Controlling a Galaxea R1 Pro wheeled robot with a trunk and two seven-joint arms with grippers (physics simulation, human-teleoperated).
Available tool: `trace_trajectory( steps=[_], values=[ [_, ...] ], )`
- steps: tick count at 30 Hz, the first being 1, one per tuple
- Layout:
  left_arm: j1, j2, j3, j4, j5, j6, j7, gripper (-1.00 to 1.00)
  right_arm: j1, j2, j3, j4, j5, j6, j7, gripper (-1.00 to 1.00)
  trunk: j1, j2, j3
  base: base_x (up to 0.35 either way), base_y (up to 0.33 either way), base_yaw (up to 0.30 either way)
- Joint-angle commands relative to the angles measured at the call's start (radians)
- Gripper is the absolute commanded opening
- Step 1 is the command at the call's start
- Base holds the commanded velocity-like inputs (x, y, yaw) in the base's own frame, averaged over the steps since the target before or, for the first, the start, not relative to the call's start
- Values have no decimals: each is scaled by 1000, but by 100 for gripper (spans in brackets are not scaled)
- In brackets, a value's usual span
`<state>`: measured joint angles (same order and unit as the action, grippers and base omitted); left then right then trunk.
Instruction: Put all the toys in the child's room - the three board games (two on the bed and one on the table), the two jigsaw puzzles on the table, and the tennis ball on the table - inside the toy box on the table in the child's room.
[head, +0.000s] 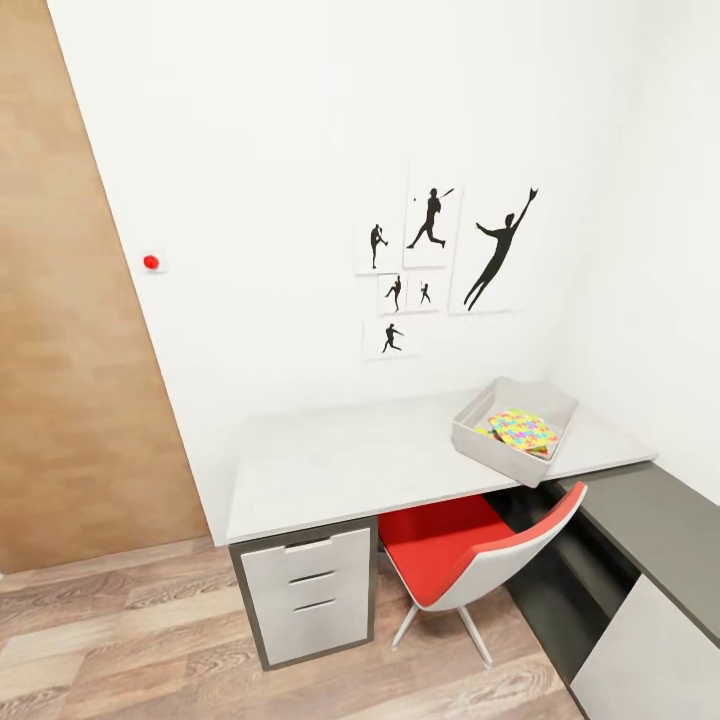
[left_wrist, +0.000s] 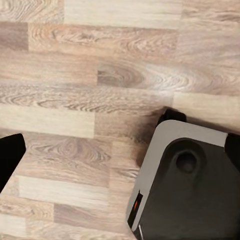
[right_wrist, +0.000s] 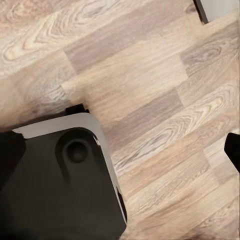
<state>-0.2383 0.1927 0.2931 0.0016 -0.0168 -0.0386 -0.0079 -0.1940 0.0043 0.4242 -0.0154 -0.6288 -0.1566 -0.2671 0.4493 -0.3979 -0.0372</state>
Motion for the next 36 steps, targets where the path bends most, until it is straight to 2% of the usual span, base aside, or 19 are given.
trace_trajectory(
  steps=[1,6,16,18,21,25,36],
  values=[
    [9,-6,4,1,-3,-11,20,100,11,0,10,2,-9,-7,-3,100,1,-2,-2,0,0,0],
    [46,-23,4,6,-8,-24,57,100,36,1,10,6,-10,-9,-6,100,1,-2,-2,0,0,0],
    [97,-36,3,9,-10,-28,64,100,52,3,10,8,-12,-7,-10,100,1,-2,-2,0,0,0],
    [107,-43,3,9,-22,-30,65,100,58,2,10,8,-13,-8,-10,100,1,-2,-2,0,0,0],
    [120,-53,3,9,-61,-37,66,100,71,2,10,8,-13,-10,-9,100,1,-2,-2,0,0,0],
    [133,-80,3,13,-97,-51,66,100,82,5,10,8,-15,-9,-10,100,1,-2,-2,0,0,0],
    [139,-96,14,5,-101,-58,65,100,85,3,7,3,-11,-12,-9,100,1,-2,-2,0,0,0]
  ],
)
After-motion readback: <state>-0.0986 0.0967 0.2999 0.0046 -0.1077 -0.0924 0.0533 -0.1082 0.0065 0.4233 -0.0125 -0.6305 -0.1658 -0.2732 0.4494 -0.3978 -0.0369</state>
